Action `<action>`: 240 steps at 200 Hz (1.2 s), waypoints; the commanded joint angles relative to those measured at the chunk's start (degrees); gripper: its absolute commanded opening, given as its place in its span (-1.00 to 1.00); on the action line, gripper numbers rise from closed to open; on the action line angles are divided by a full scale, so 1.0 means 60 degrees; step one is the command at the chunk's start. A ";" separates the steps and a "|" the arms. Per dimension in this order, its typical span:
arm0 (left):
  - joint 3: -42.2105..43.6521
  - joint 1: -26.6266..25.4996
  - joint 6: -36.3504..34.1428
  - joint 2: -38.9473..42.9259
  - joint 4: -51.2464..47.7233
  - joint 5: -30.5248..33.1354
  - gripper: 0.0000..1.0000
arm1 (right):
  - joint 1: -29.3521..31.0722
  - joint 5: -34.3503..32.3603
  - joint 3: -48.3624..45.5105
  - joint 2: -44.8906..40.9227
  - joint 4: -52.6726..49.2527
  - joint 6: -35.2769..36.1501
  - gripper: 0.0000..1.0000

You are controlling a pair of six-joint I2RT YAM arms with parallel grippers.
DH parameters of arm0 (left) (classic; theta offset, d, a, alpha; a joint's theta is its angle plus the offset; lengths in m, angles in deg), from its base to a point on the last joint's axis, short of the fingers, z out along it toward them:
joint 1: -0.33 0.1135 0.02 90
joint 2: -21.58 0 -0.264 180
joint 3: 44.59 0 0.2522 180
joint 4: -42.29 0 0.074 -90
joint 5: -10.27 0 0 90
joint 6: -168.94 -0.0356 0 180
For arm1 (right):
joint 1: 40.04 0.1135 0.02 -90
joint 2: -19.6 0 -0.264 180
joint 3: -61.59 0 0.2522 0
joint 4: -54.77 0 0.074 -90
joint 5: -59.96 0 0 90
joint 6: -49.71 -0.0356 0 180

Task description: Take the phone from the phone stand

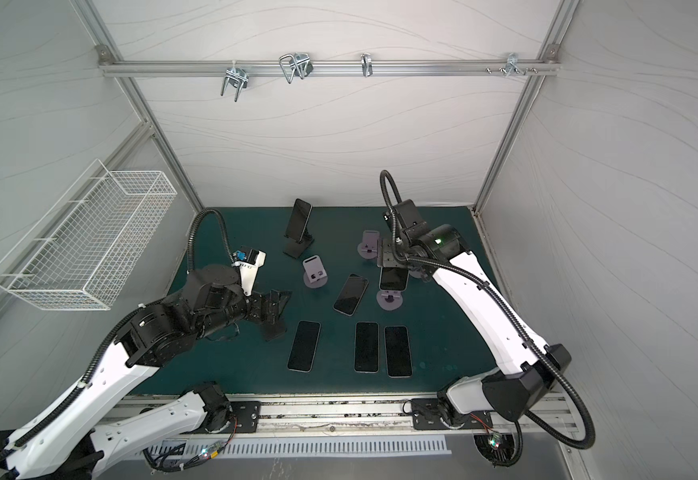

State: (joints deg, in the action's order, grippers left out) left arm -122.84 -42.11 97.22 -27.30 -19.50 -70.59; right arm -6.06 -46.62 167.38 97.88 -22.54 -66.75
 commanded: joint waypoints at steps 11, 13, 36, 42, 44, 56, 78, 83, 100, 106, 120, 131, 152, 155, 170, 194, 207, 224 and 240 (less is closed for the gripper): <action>0.0095 -0.0030 0.0000 0.0192 0.0358 -0.0330 0.98 | -0.0594 0.0318 -0.0669 -0.1111 -0.0846 -0.0424 0.23; 0.0105 -0.0024 0.0000 0.0204 0.0358 -0.0347 0.98 | -0.0635 0.0339 -0.0725 -0.1153 -0.0859 -0.0424 0.22; 0.0186 -0.0030 -0.0002 0.0215 0.0338 -0.0464 0.98 | -0.1121 0.0652 -0.1134 -0.1561 -0.1163 -0.0426 0.22; 0.0165 -0.0021 0.0000 0.0191 0.0304 -0.0529 0.98 | -0.1221 0.0707 -0.1174 -0.1612 -0.1285 -0.0383 0.22; 0.0159 -0.0029 0.0000 0.0193 0.0297 -0.0547 0.98 | -0.1253 0.0718 -0.1188 -0.1622 -0.1317 -0.0366 0.23; 0.0092 -0.0026 0.0054 0.0136 0.0167 -0.0721 0.98 | -0.1429 0.0791 -0.1248 -0.1639 -0.1547 -0.0266 0.22; -0.0015 -0.0023 0.0159 -0.0015 -0.0060 -0.1012 0.98 | -0.1674 0.0882 -0.1344 -0.1591 -0.1815 -0.0121 0.22; -0.0006 -0.0031 0.0177 -0.0027 -0.0099 -0.1078 0.98 | -0.1716 0.0932 -0.1411 -0.1616 -0.1803 -0.0096 0.22; 0.0055 -0.0024 0.0256 -0.0056 -0.0145 -0.1241 0.98 | -0.1900 0.1153 -0.1668 -0.1581 -0.1727 -0.0015 0.22; 0.0108 -0.0032 0.0290 -0.0058 -0.0165 -0.1260 0.98 | -0.1974 0.1249 -0.1754 -0.1553 -0.1689 0.0007 0.22; 0.0239 -0.0029 0.0382 -0.0058 -0.0169 -0.1318 0.97 | -0.2076 0.1426 -0.1961 -0.1506 -0.1572 0.0033 0.22; 0.0336 -0.0043 0.0490 -0.0052 -0.0182 -0.1320 0.98 | -0.2124 0.1455 -0.2188 -0.1518 -0.1428 0.0022 0.22; 0.0535 -0.0039 0.0727 -0.0044 -0.0134 -0.1410 0.98 | -0.2253 0.1603 -0.2633 -0.1624 -0.1105 -0.0045 0.22; 0.0569 -0.0046 0.0759 -0.0042 -0.0115 -0.1431 0.98 | -0.2274 0.1635 -0.2681 -0.1632 -0.1064 -0.0057 0.22; 0.0661 -0.0053 0.0910 -0.0100 -0.0013 -0.1587 0.98 | -0.2415 0.1721 -0.2895 -0.1643 -0.0984 -0.0088 0.22; 0.0566 -0.0103 0.1010 -0.0288 -0.0071 -0.1795 0.97 | -0.2710 0.1679 -0.3297 -0.1694 -0.0787 -0.0087 0.22; 0.0494 -0.0147 0.1038 -0.0356 -0.0161 -0.1810 0.97 | -0.2908 0.1726 -0.3557 -0.1741 -0.0531 -0.0049 0.21; 0.0472 -0.0168 0.1159 -0.0378 -0.0277 -0.1792 0.98 | -0.3231 0.1918 -0.3842 -0.1677 -0.0234 -0.0014 0.21; 0.0524 -0.0180 0.1323 -0.0308 -0.0341 -0.1774 0.98 | -0.3455 0.2070 -0.4035 -0.1524 0.0037 0.0011 0.20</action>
State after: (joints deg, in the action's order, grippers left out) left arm -118.42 -42.94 103.17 -29.58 -21.27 -80.68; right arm -24.95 -36.13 144.15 88.83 -25.51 -67.27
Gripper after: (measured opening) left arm 0.988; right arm 0.744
